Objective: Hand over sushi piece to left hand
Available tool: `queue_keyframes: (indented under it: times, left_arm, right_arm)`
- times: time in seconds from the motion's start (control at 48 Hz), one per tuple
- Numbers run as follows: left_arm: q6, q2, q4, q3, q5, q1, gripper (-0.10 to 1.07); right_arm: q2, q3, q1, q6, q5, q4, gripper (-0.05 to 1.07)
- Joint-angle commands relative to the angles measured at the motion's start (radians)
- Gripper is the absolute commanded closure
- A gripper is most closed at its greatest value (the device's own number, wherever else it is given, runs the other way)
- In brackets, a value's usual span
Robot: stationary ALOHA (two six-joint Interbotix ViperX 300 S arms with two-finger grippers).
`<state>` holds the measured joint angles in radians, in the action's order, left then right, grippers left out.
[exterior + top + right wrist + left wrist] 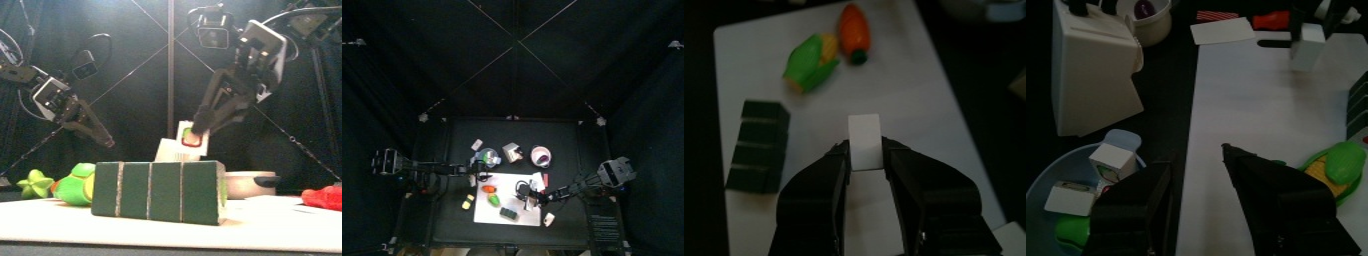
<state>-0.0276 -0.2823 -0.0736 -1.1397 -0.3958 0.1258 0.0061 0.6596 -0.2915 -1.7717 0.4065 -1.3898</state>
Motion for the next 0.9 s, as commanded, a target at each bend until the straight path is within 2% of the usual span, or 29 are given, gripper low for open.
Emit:
queue_keyframes:
  times: [0.0, 0.188, 0.438, 0.583, 0.875]
  left_arm:
    - [-0.002, -0.006, 0.000, 0.029, -0.025, -0.014, 0.18]
    - [-0.003, 0.003, -0.003, 0.054, -0.101, -0.054, 0.18]
    - [0.000, 0.089, -0.040, 0.100, -0.196, -0.101, 0.17]
    - [-0.002, 0.163, -0.046, 0.149, -0.216, -0.127, 0.13]
    - [-0.002, 0.265, -0.103, 0.249, -0.219, -0.129, 0.10]
  right_arm:
    - [-0.052, -0.031, 0.018, 0.000, 0.074, -0.018, 0.41]
    - [-0.049, -0.032, 0.029, 0.000, 0.101, -0.029, 0.41]
    - [-0.041, -0.046, 0.029, 0.000, 0.101, -0.035, 0.41]
    - [-0.040, -0.052, 0.029, 0.000, 0.101, -0.052, 0.41]
    - [-0.021, -0.064, 0.028, 0.000, 0.097, -0.058, 0.41]
